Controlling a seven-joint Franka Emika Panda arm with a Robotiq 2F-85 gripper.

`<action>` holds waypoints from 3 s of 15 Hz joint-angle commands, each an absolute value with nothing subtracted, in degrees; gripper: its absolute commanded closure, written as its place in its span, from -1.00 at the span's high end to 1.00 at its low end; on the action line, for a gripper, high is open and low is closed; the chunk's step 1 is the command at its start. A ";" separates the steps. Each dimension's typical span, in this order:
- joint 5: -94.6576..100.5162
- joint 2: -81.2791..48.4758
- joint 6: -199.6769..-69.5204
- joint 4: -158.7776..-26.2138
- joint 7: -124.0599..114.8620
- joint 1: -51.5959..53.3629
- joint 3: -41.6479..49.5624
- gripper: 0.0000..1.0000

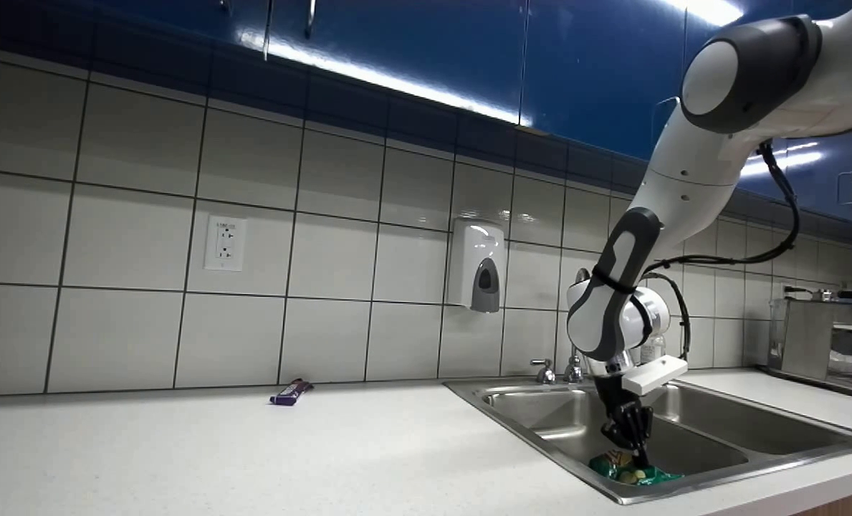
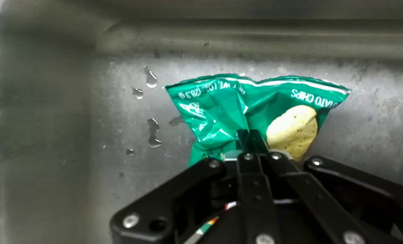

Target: Put the lays packet in the sink to the left

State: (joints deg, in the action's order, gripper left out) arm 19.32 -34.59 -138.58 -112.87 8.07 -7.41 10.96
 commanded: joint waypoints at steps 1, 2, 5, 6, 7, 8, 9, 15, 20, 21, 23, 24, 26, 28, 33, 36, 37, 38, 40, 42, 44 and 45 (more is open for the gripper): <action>18.85 -35.58 -138.19 -111.15 7.37 -7.61 10.72 -1.00; 18.78 -35.61 -137.96 -111.06 7.52 -7.64 10.67 -1.00; 18.70 -35.55 -137.88 -111.00 7.50 -7.64 10.66 -0.36; 18.68 -35.44 -137.85 -111.03 7.50 -7.62 10.65 -0.19; 18.69 -35.34 -137.82 -111.06 7.45 -7.57 10.66 -0.04; 18.70 -35.18 -137.69 -111.05 7.45 -7.52 10.66 0.13; 18.74 -35.01 -137.63 -111.02 7.43 -7.46 10.67 0.27; 19.28 -32.81 -137.21 -110.95 7.06 -6.68 10.84 1.00; 19.82 -29.32 -136.97 -111.81 6.41 -5.32 10.90 1.00; 19.99 -28.59 -136.92 -111.97 6.20 -4.99 10.94 1.00; 20.39 -26.75 -136.73 -112.47 5.66 -4.23 10.96 1.00; 20.46 -25.69 -136.50 -112.74 5.37 -3.85 10.90 1.00; 20.70 -23.68 -136.07 -113.39 4.46 -3.00 10.84 1.00; 20.61 -21.54 -134.87 -114.22 3.28 -2.04 10.54 1.00; 19.61 -14.36 -130.16 -119.13 -1.24 1.41 7.93 1.00; 18.54 -9.91 -126.68 -122.32 -3.95 3.27 5.23 1.00; 18.14 -8.15 -125.51 -123.58 -4.99 3.86 4.26 1.00; 17.81 -6.63 -124.43 -124.54 -5.79 4.34 3.29 1.00; 16.05 -3.48 -122.14 -126.63 -6.75 5.04 1.32 1.00; 12.92 0.13 -120.33 -129.30 -6.43 5.46 -0.58 1.00; 9.54 3.21 -119.06 -131.77 -5.70 5.91 -2.17 1.00; 8.09 4.53 -118.56 -133.00 -5.63 6.21 -2.88 1.00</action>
